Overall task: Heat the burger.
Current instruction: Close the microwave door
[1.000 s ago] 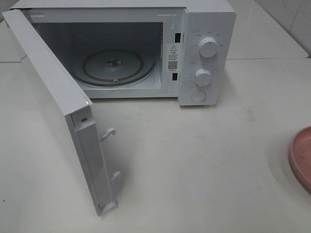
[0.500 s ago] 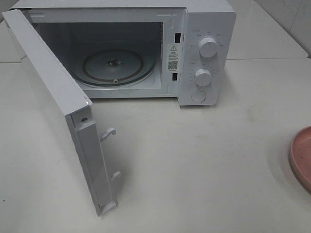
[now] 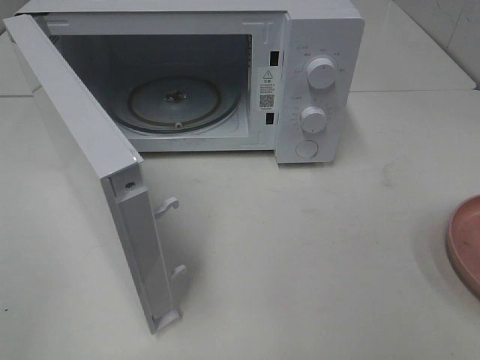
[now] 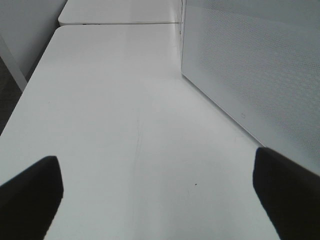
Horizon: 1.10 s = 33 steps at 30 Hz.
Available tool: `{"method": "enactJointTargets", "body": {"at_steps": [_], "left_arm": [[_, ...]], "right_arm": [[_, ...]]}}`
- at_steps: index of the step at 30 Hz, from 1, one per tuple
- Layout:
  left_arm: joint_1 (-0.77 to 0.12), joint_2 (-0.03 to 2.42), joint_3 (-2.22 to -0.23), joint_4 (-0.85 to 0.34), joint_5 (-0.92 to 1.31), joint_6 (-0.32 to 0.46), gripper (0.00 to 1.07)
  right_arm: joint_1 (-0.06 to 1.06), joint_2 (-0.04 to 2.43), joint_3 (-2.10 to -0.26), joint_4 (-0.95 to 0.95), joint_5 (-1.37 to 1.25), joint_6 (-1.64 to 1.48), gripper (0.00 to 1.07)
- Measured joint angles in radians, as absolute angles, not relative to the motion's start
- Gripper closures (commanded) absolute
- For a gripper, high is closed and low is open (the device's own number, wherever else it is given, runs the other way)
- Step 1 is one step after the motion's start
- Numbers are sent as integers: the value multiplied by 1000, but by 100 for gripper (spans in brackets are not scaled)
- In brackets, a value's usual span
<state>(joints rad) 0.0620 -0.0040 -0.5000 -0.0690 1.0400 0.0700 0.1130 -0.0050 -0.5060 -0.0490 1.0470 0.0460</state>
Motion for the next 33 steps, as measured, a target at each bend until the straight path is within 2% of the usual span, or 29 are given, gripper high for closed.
{"method": "enactJointTargets", "body": {"at_steps": [33], "left_arm": [[62,-4,-500,-69,1040,70,9]], "right_arm": [[113,-5,-506,-49,1047,46,31]]}}
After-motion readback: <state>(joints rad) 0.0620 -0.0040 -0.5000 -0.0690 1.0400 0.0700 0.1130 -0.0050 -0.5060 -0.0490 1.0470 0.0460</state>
